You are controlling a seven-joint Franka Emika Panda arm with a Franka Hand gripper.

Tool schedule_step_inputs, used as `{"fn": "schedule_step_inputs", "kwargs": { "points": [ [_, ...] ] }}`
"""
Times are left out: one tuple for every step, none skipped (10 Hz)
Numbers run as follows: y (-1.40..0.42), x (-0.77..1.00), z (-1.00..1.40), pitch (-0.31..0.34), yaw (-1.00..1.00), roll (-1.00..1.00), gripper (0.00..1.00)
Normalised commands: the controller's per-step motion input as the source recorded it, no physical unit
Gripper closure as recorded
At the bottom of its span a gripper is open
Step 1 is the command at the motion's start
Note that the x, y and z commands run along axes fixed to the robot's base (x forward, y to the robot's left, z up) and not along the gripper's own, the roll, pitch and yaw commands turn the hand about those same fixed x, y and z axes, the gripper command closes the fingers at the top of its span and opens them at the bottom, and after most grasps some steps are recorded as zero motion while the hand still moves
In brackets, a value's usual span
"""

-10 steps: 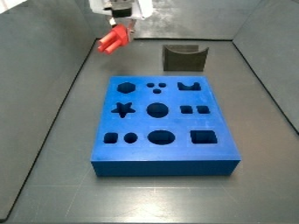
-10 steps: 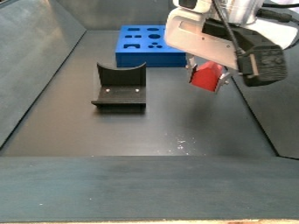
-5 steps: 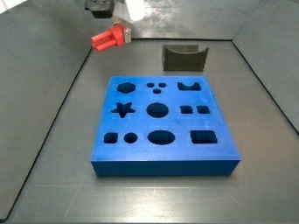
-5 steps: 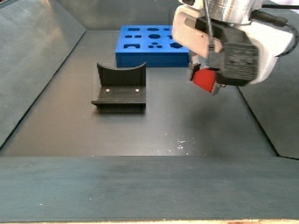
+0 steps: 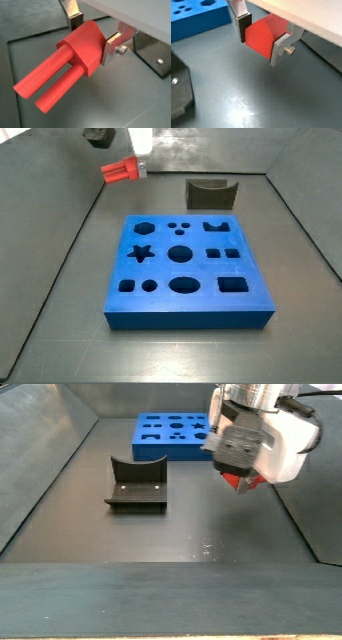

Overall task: Pick up the 3 prong object. Move up. Rotate the 3 prong object. Place the 3 prong object on the fixture. Regrasp the 3 prong object. Move to above the board. Insert the 3 prong object.
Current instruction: Rotate the 3 prong object.

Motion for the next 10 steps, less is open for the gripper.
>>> {"fn": "schedule_step_inputs", "kwargs": {
  "points": [
    [0.02,-0.01,0.03,-0.004,-1.00,0.00,1.00],
    [0.02,-0.01,0.03,-0.004,-1.00,0.00,1.00],
    [0.02,-0.01,0.03,-0.004,-1.00,0.00,1.00],
    [0.02,-0.01,0.03,-0.005,-1.00,0.00,1.00],
    [0.02,-0.01,0.03,-0.005,-1.00,0.00,1.00],
    [0.02,-0.01,0.03,-0.005,-1.00,0.00,1.00],
    [0.02,-0.01,0.03,-0.005,-1.00,0.00,1.00],
    [0.02,-0.01,0.03,-0.006,-1.00,0.00,1.00],
    [0.02,-0.01,0.03,-0.006,-1.00,0.00,1.00],
    [0.02,-0.01,0.03,-0.006,-1.00,0.00,1.00]
  ]
}}
